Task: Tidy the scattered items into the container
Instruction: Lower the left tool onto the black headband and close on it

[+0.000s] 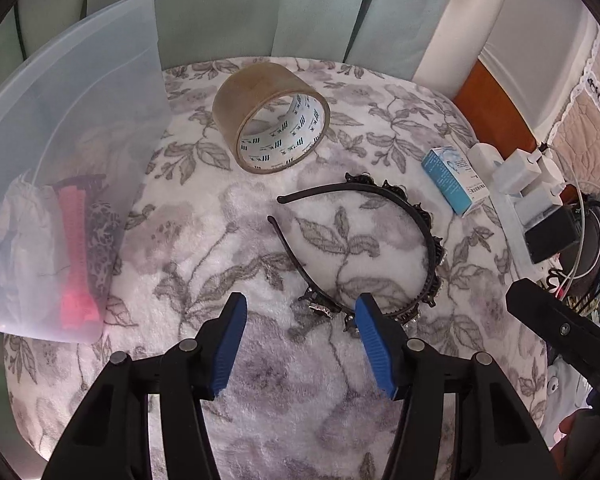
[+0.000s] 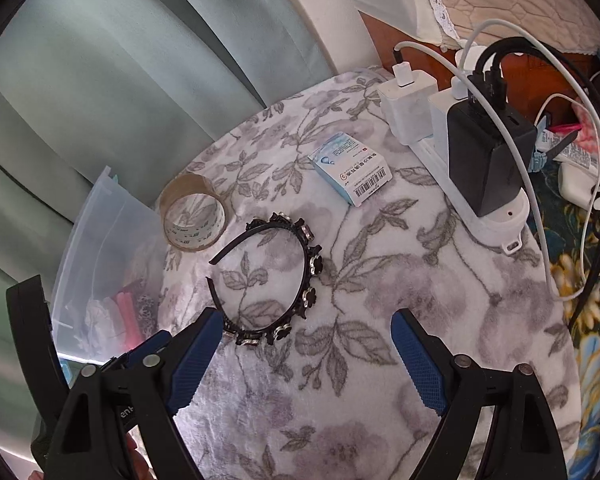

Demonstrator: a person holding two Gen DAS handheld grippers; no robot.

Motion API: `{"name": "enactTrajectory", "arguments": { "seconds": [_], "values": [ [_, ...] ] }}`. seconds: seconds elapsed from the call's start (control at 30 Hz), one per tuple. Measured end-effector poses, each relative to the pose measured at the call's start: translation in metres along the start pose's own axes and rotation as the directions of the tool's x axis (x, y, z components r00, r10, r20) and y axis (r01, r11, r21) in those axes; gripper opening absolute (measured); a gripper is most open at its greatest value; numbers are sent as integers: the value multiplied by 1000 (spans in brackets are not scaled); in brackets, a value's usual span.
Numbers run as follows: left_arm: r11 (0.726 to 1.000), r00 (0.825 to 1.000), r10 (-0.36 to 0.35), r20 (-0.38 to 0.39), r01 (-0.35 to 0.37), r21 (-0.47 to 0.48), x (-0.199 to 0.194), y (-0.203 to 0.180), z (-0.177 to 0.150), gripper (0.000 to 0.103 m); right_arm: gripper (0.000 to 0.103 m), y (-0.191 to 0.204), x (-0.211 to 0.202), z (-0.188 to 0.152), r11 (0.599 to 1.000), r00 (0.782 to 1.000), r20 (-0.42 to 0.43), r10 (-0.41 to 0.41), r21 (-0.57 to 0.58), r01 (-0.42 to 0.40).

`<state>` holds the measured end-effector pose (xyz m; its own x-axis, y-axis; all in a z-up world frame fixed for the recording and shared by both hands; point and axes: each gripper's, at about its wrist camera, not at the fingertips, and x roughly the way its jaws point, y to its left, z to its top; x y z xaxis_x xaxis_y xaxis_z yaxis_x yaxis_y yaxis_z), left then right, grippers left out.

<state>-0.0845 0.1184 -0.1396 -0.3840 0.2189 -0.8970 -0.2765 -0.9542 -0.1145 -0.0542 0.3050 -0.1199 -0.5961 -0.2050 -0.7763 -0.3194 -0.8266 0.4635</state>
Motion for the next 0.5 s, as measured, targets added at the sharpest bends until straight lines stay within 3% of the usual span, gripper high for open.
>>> {"name": "enactTrajectory", "arguments": {
  "seconds": [0.23, 0.33, 0.5],
  "values": [
    [999, 999, -9, -50, 7, -38, 30, 5, 7, 37, 88, -1, 25, 20, 997, 997, 22, -68, -46, 69],
    [999, 999, -15, -41, 13, -40, 34, 4, 9, 33, 88, -1, 35, 28, 994, 996, 23, -82, -64, 84],
    [1000, 1000, -14, -21, 14, -28, 39, 3, 13, 14, 88, -4, 50, 38, 992, 995, 27, -101, -75, 103]
  ]
}}
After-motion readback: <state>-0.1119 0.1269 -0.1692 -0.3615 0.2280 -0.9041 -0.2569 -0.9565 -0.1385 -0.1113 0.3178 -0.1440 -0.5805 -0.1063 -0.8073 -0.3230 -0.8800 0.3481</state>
